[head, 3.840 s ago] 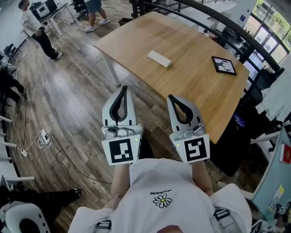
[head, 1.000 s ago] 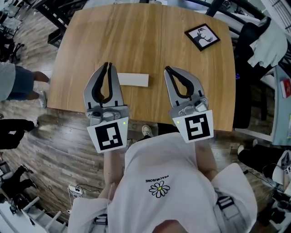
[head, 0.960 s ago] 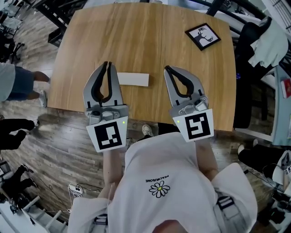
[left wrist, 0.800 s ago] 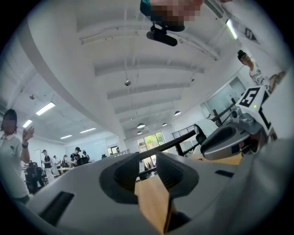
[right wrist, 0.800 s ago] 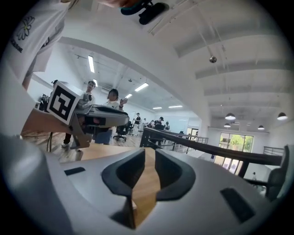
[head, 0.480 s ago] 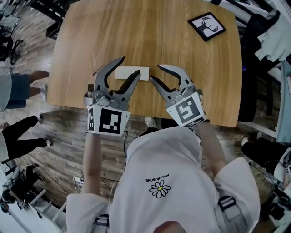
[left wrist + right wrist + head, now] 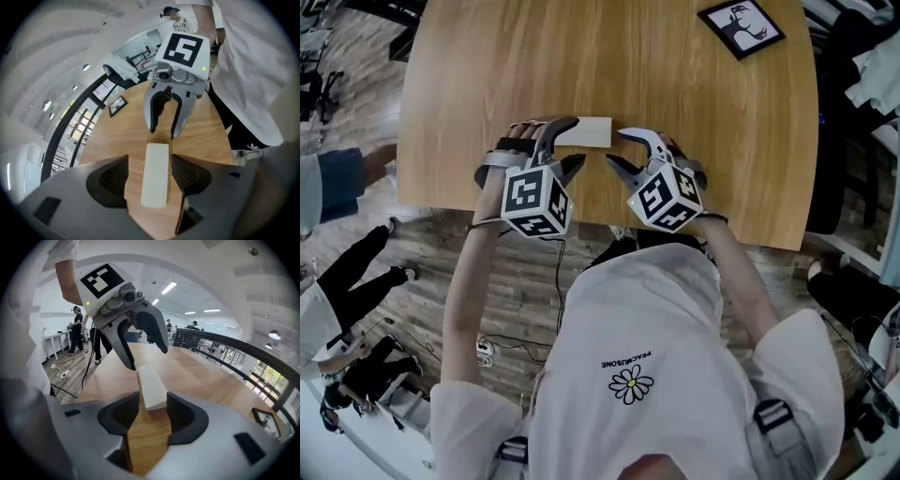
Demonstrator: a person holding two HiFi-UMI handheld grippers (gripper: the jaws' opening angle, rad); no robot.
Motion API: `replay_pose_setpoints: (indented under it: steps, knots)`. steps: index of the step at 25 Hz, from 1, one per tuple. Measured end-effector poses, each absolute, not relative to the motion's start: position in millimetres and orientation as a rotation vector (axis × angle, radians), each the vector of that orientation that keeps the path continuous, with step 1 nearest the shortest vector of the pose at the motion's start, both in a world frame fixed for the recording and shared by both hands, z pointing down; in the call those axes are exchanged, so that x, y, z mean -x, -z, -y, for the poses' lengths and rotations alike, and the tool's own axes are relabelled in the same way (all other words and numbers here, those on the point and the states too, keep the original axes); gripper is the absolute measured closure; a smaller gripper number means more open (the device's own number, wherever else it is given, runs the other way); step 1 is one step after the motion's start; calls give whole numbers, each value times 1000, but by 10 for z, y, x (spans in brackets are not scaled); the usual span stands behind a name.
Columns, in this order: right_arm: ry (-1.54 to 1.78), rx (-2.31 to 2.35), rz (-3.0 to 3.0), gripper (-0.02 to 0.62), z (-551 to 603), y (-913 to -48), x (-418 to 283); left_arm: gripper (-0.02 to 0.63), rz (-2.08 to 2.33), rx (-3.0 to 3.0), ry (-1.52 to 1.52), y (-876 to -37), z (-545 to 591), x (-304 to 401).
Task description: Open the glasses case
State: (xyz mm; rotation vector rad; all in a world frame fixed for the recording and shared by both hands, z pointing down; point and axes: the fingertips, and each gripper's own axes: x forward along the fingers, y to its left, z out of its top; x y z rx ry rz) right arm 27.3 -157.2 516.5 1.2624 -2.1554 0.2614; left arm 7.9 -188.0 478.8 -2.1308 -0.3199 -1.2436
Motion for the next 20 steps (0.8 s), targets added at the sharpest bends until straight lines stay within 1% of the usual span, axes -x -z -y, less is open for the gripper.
replay_pose_setpoints:
  steps: [3,9,16,18,20]
  knots:
    - [-295,-1203,2133,413,1566,-5398,-218,324,365,2090,1312,-5059,1917,-27]
    - [-340,-1146,2112,413,1574,-5684,-303,324,421,2028,1355,-5399,1949,-141]
    - [-357,-1144,2110,431,1666,-5799,-235,325,463,1994,1381,-5634,1975,-107]
    - [-357,-1143,2113,433,1675,-5796,-233,336,459,2000,1372,-5635,1983,-135]
    - [-356,-1145,2115,438,1676,-5788,-229,368,454,1996,1360,-5631,1996,-147]
